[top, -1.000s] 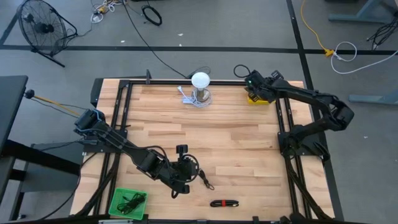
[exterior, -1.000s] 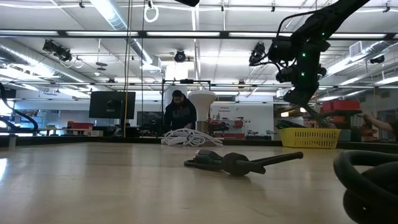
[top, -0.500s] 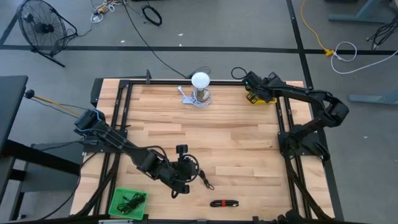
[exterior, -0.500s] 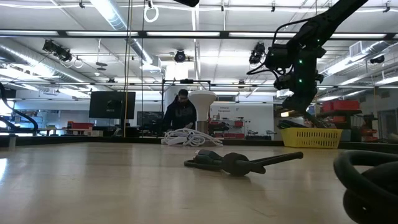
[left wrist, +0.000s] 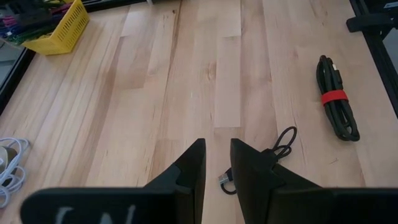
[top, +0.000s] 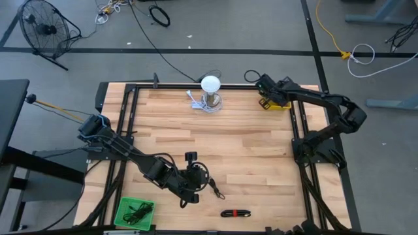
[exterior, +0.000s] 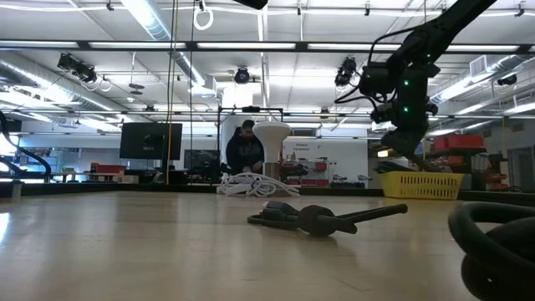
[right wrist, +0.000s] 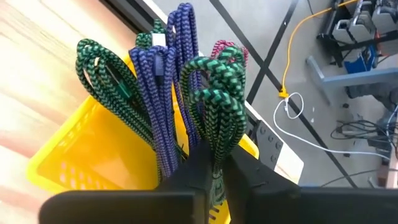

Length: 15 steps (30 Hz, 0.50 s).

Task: Pick & Place USB Port
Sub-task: Put the green USB cable into the yellow bin, then put the black USB cable into the green bin

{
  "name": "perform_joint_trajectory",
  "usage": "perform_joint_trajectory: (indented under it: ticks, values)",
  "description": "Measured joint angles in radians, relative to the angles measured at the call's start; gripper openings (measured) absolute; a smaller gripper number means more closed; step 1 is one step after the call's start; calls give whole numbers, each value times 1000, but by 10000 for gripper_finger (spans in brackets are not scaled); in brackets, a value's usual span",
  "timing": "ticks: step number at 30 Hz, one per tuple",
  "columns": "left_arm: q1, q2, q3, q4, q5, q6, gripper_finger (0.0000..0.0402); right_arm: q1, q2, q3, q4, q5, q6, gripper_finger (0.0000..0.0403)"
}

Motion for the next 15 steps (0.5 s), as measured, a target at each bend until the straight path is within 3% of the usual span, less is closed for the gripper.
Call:
perform_joint_trajectory:
  ticks: [15]
  values:
    - [0,0,0,-1,0,0,78,-1,0,0,-9,7,8,145]
